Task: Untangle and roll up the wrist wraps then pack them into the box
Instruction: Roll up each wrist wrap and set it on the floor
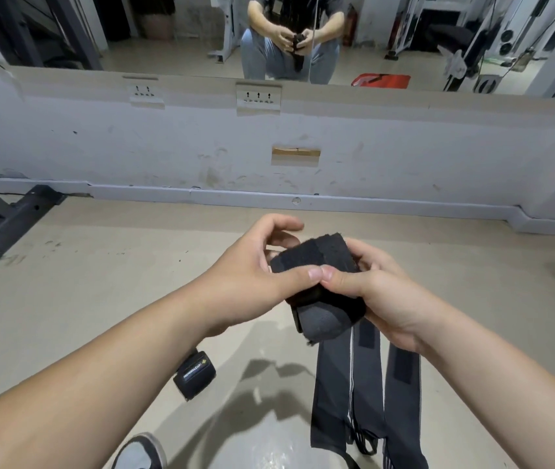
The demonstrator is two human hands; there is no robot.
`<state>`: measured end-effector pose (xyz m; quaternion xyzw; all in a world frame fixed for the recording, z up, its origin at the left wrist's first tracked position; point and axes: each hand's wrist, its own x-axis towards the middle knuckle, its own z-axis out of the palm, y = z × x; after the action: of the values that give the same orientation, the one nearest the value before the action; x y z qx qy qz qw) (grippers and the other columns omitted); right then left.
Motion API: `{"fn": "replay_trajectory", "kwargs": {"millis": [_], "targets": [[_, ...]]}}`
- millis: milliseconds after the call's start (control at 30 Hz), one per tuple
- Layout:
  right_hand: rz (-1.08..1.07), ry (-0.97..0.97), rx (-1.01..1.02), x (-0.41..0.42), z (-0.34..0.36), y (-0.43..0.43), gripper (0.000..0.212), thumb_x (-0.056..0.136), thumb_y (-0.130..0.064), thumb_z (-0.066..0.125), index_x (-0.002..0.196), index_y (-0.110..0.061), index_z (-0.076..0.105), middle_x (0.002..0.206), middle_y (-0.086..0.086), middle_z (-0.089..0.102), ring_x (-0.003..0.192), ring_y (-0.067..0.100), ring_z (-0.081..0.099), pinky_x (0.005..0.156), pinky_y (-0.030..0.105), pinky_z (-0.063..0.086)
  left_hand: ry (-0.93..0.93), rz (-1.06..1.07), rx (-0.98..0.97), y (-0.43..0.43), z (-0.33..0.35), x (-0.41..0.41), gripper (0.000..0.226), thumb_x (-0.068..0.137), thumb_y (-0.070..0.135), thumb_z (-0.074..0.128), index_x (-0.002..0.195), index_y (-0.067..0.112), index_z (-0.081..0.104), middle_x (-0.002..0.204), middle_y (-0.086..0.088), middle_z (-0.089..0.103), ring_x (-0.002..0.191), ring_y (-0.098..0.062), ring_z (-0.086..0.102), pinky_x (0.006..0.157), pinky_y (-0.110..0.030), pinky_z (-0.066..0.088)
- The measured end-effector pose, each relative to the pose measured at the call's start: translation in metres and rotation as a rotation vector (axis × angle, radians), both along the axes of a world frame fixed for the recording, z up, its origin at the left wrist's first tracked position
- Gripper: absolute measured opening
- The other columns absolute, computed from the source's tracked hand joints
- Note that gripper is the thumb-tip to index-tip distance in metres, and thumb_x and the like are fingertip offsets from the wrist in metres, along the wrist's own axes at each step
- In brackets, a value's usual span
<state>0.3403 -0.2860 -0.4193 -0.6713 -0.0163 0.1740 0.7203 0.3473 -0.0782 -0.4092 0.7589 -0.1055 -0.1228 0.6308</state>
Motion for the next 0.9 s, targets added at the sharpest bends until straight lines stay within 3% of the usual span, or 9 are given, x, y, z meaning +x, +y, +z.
{"fn": "replay_trajectory", "kwargs": {"millis": [67, 167, 300, 400, 533, 667, 767, 833, 900], "targets": [[0.061, -0.032, -0.043, 0.0, 0.001, -0.002, 0.044, 0.077, -0.011, 0.078, 0.121, -0.011, 0.071, 0.113, 0.016, 0.077, 0.101, 0.031, 0.076, 0.084, 0.041, 0.062, 0.091, -0.107, 0.063, 0.009, -0.001, 0.004, 0.082, 0.078, 0.026, 0.091, 0.149, 0.031, 0.05, 0.134, 0.005, 0.063, 0.116, -0.007, 0.069, 0.099, -0.029, 0.058], [0.12, -0.01, -0.112, 0.0, 0.0, -0.001, 0.051, 0.067, -0.007, 0.079, 0.116, -0.015, 0.072, 0.109, 0.011, 0.077, 0.095, 0.027, 0.076, 0.086, 0.041, 0.059, 0.155, -0.336, 0.11, 0.016, -0.002, 0.002, 0.056, 0.092, 0.005, 0.079, 0.142, 0.02, 0.059, 0.138, -0.012, 0.067, 0.127, -0.024, 0.066, 0.108, -0.042, 0.055], [0.04, 0.002, -0.064, -0.001, -0.002, 0.001, 0.081, 0.064, -0.005, 0.086, 0.137, -0.025, 0.056, 0.116, 0.007, 0.079, 0.103, 0.025, 0.077, 0.091, 0.037, 0.057, 0.093, -0.253, 0.174, 0.016, 0.0, 0.004, 0.048, 0.088, 0.016, 0.078, 0.134, 0.021, 0.063, 0.131, -0.005, 0.072, 0.123, -0.023, 0.068, 0.11, -0.048, 0.052], [0.024, -0.006, -0.063, 0.0, -0.001, 0.002, 0.064, 0.066, -0.015, 0.097, 0.124, -0.011, 0.07, 0.112, 0.014, 0.079, 0.098, 0.027, 0.078, 0.082, 0.033, 0.061, 0.039, -0.176, 0.165, 0.013, 0.001, 0.003, 0.029, 0.095, 0.013, 0.073, 0.123, 0.018, 0.07, 0.118, -0.009, 0.076, 0.113, -0.028, 0.072, 0.104, -0.054, 0.055], [0.032, 0.029, -0.064, -0.001, -0.009, 0.003, 0.023, 0.087, -0.027, 0.078, 0.102, -0.01, 0.077, 0.099, 0.009, 0.08, 0.09, 0.022, 0.077, 0.077, 0.028, 0.059, 0.016, -0.01, 0.149, 0.006, -0.006, -0.002, 0.045, 0.079, 0.029, 0.078, 0.123, 0.028, 0.064, 0.111, 0.008, 0.076, 0.104, -0.015, 0.075, 0.096, -0.051, 0.06], [0.126, -0.029, -0.082, -0.001, -0.01, 0.004, 0.036, 0.095, -0.027, 0.069, 0.128, -0.012, 0.067, 0.122, 0.009, 0.076, 0.117, 0.026, 0.072, 0.1, 0.037, 0.057, -0.029, 0.096, 0.144, 0.0, -0.008, -0.005, 0.048, 0.076, 0.026, 0.089, 0.113, 0.027, 0.058, 0.104, 0.006, 0.073, 0.093, -0.014, 0.075, 0.086, -0.047, 0.063], [0.186, -0.057, -0.135, -0.001, -0.002, 0.002, 0.033, 0.099, -0.031, 0.063, 0.13, -0.019, 0.067, 0.125, -0.001, 0.076, 0.119, 0.016, 0.071, 0.098, 0.029, 0.056, -0.053, 0.145, 0.159, -0.001, -0.002, -0.007, 0.045, 0.075, 0.027, 0.091, 0.106, 0.026, 0.057, 0.098, 0.004, 0.073, 0.081, -0.012, 0.072, 0.076, -0.039, 0.062], [0.219, -0.072, -0.162, -0.002, 0.001, 0.001, 0.033, 0.101, -0.037, 0.06, 0.131, -0.027, 0.068, 0.127, -0.007, 0.075, 0.121, 0.011, 0.069, 0.099, 0.03, 0.056, -0.044, 0.173, 0.14, -0.001, 0.002, -0.007, 0.047, 0.074, 0.026, 0.091, 0.105, 0.024, 0.056, 0.098, 0.002, 0.072, 0.073, -0.009, 0.068, 0.069, -0.036, 0.059], [0.232, -0.043, -0.164, -0.006, 0.001, 0.003, 0.031, 0.099, -0.044, 0.059, 0.126, -0.034, 0.069, 0.12, -0.006, 0.077, 0.112, 0.015, 0.073, 0.087, 0.036, 0.06, -0.025, 0.172, 0.162, -0.001, 0.003, -0.005, 0.048, 0.073, 0.025, 0.089, 0.106, 0.025, 0.055, 0.099, 0.0, 0.07, 0.068, -0.008, 0.063, 0.06, -0.031, 0.053]]}}
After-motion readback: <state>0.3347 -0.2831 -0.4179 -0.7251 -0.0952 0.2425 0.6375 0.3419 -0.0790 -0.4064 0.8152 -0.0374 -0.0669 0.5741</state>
